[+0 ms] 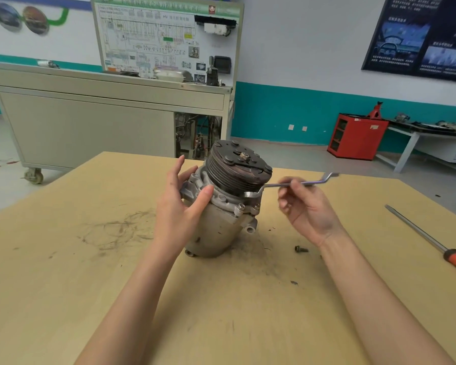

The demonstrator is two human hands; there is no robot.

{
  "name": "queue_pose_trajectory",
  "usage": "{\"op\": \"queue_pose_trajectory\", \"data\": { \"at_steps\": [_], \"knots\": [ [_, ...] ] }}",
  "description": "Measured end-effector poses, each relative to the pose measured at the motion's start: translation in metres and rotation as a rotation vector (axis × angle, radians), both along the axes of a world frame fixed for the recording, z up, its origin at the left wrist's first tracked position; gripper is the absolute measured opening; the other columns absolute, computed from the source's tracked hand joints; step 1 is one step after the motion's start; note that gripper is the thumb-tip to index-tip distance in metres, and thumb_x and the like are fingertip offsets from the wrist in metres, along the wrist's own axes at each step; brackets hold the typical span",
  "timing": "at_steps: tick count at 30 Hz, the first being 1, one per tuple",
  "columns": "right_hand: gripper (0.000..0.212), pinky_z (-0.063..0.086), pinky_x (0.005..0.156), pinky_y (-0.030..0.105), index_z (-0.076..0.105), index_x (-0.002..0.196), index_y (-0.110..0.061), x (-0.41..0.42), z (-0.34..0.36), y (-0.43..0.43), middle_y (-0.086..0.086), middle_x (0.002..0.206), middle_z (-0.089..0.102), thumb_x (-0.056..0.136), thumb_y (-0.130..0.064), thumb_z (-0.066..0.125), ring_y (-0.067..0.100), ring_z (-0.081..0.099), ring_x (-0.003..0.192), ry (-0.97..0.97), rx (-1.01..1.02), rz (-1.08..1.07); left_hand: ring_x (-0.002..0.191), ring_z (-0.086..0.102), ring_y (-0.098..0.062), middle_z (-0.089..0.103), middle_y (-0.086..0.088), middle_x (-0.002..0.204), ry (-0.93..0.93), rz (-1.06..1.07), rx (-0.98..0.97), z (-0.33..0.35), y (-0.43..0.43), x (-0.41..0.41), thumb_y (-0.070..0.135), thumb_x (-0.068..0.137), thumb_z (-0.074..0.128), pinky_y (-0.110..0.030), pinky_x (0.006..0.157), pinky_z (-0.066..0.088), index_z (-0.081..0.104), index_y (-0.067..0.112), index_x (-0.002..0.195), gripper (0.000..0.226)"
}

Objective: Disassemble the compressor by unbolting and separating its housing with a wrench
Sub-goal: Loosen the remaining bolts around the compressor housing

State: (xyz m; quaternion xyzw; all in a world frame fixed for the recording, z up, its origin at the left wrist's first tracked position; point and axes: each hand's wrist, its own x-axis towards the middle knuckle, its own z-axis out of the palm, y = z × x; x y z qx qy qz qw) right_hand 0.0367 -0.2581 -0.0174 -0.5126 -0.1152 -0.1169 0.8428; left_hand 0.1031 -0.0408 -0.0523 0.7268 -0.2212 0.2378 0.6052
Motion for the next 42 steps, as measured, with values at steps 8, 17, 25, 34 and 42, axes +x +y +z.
{"op": "queue_pose_trajectory", "data": {
  "at_steps": [8, 17, 25, 34, 42],
  "knots": [
    [0.023, 0.043, 0.054, 0.013, 0.069, 0.077, -0.003, -0.049, 0.04, 0.057, 0.0, 0.062, 0.064, 0.088, -0.021, 0.059, 0.01, 0.058, 0.055, -0.664, -1.156, -1.035, 0.098, 0.041, 0.033, 0.053, 0.014, 0.125, -0.012, 0.03, 0.002, 0.001, -0.002, 0.0, 0.028, 0.089, 0.065, 0.008, 0.082, 0.028, 0.031, 0.021, 0.146, 0.067],
    [0.019, 0.038, 0.04, 0.022, 0.069, 0.078, -0.01, -0.046, 0.019, 0.113, 0.004, 0.063, 0.06, 0.089, -0.018, 0.056, 0.019, 0.058, 0.05, -0.747, -1.582, -1.291, 0.102, 0.054, 0.017, 0.049, 0.037, 0.117, -0.009, -0.014, -0.037, -0.003, -0.002, 0.006, 0.019, 0.086, 0.07, -0.003, 0.086, 0.04, 0.037, 0.034, 0.138, 0.064],
    [0.005, 0.043, 0.049, 0.022, 0.074, 0.084, -0.013, -0.048, 0.0, 0.131, -0.001, 0.067, 0.062, 0.083, -0.018, 0.072, 0.014, 0.062, 0.06, -0.692, -1.68, -1.457, 0.092, 0.051, 0.023, 0.055, 0.017, 0.121, -0.027, 0.005, -0.093, 0.002, -0.005, 0.003, 0.063, 0.067, 0.057, 0.004, 0.078, 0.036, 0.037, 0.02, 0.143, 0.089],
    [0.005, 0.054, 0.065, 0.025, 0.073, 0.079, -0.008, -0.048, -0.013, 0.116, 0.008, 0.082, 0.072, 0.08, -0.012, 0.076, 0.019, 0.071, 0.078, -0.804, -1.554, -1.411, 0.098, 0.051, 0.022, 0.055, 0.019, 0.117, -0.069, -0.004, -0.053, -0.002, -0.003, 0.003, 0.038, 0.08, 0.062, -0.001, 0.084, 0.037, 0.036, 0.016, 0.143, 0.072],
    [0.019, 0.055, 0.082, 0.029, 0.068, 0.092, -0.007, -0.05, -0.039, 0.046, 0.008, 0.109, 0.071, 0.096, -0.008, 0.049, 0.022, 0.066, 0.105, -0.383, -0.43, -0.515, 0.101, 0.048, 0.025, 0.054, 0.018, 0.121, -0.041, 0.021, -0.034, -0.003, -0.002, 0.003, 0.029, 0.09, 0.065, 0.005, 0.083, 0.033, 0.033, 0.02, 0.146, 0.065]
  ]
}}
